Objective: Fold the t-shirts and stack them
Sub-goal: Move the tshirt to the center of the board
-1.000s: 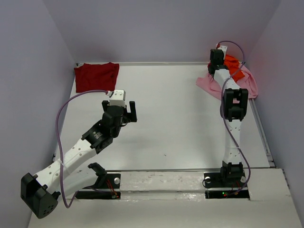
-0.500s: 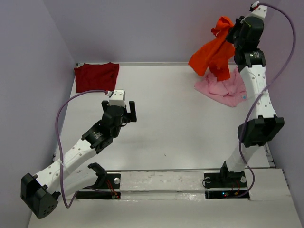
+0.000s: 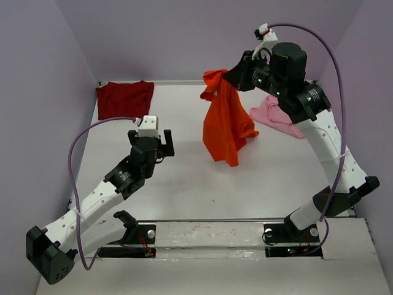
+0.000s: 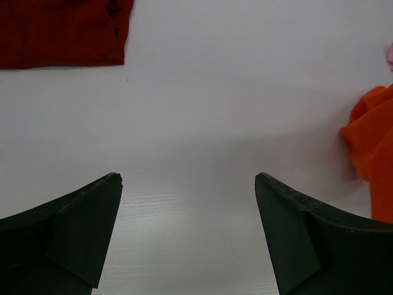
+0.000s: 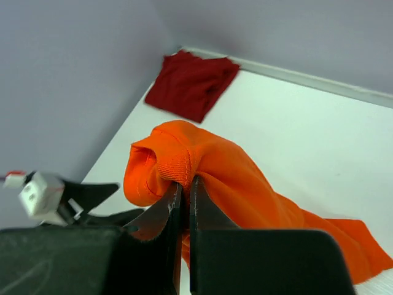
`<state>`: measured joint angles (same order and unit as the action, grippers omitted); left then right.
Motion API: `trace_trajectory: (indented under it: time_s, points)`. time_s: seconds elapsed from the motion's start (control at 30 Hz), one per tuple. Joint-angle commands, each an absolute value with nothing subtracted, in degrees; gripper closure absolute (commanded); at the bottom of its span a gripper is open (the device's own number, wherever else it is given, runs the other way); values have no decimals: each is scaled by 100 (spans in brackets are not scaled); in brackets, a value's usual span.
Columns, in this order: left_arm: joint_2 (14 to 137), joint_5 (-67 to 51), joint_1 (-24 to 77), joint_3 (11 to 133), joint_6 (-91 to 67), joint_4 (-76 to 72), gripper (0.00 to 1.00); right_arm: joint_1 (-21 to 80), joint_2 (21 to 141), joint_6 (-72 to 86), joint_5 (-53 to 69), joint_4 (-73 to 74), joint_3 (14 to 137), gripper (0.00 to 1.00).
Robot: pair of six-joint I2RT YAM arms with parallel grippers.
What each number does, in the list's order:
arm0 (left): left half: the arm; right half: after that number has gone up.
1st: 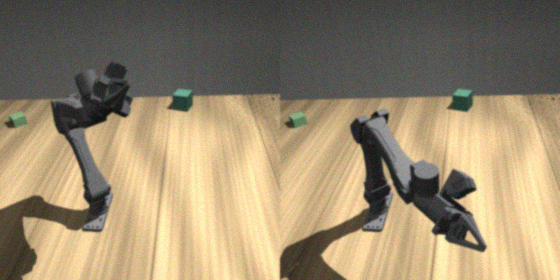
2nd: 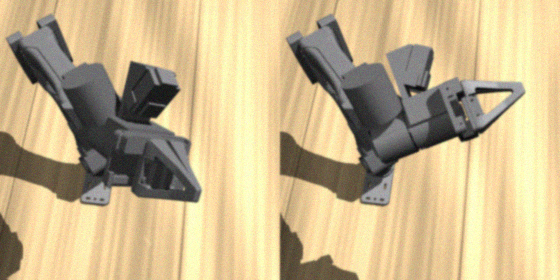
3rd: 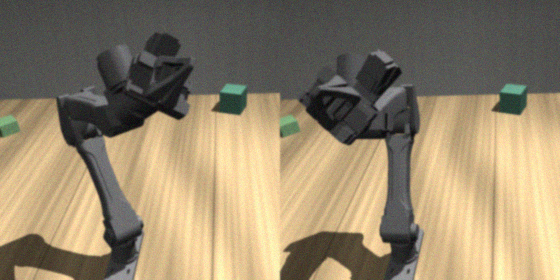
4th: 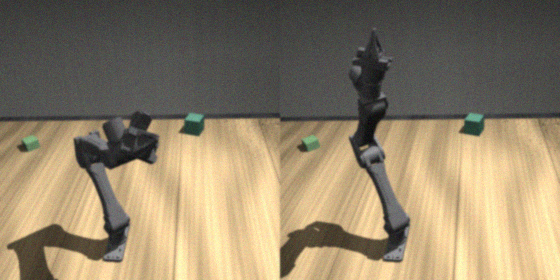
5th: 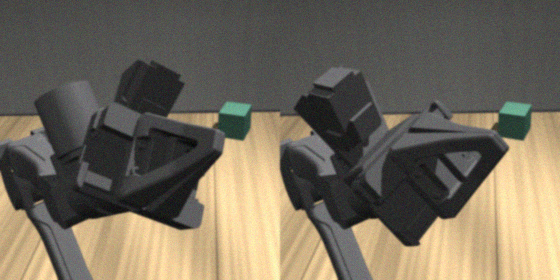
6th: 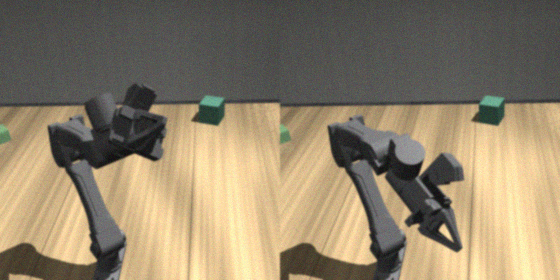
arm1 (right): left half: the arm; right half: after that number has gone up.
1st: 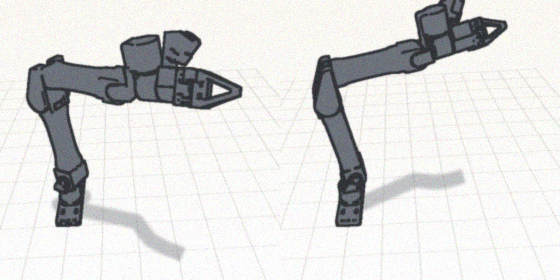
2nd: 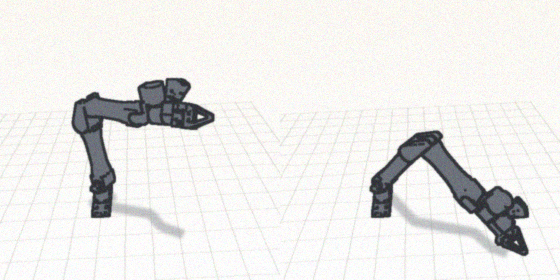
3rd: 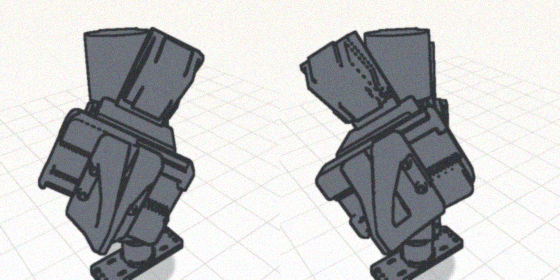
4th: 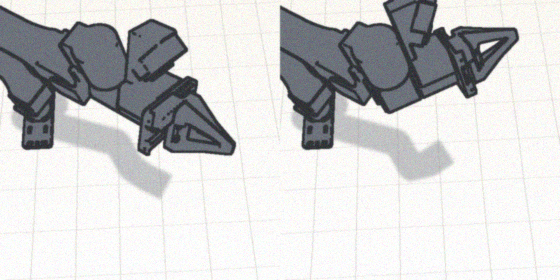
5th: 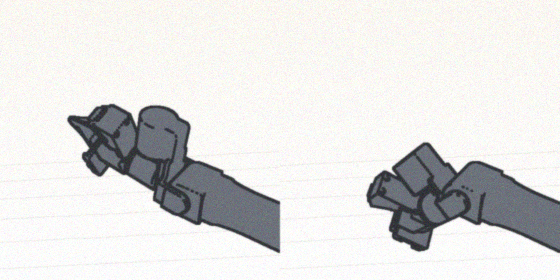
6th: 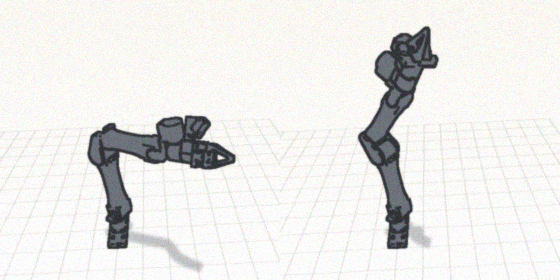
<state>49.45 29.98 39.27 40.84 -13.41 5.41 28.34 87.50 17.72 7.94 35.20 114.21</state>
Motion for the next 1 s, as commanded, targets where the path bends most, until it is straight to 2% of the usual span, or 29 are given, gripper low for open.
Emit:
trace_trajectory:
  time_s: [0.0, 0.17, 0.43, 0.57, 0.8, 0.97]
  points:
    - [4799, 3278, 3894, 4078, -1362, 413, 1, 3216, 8605, 1758, 940, 4024, 12374, 100]
    - [4773, 3349, 3894, 4078, -1380, 431, 1, 3296, 8306, 1784, 546, 4034, 12104, 100]
    - [4851, 3384, 3885, 4087, -1354, 439, 1, 3296, 7717, 1907, -843, 3271, 8304, 100]
    - [4895, 3357, 3876, 4096, -1327, 422, 1, 3296, 7734, 2030, -975, 3094, 7123, 100]
    - [4896, 3340, 3850, 4096, -1318, 413, 1, 3296, 7857, 2329, -1406, 3059, 6022, 100]
    - [4913, 3357, 3841, 4113, -1310, 439, 1, 3296, 8007, 2417, -1739, 3164, 5766, 100]
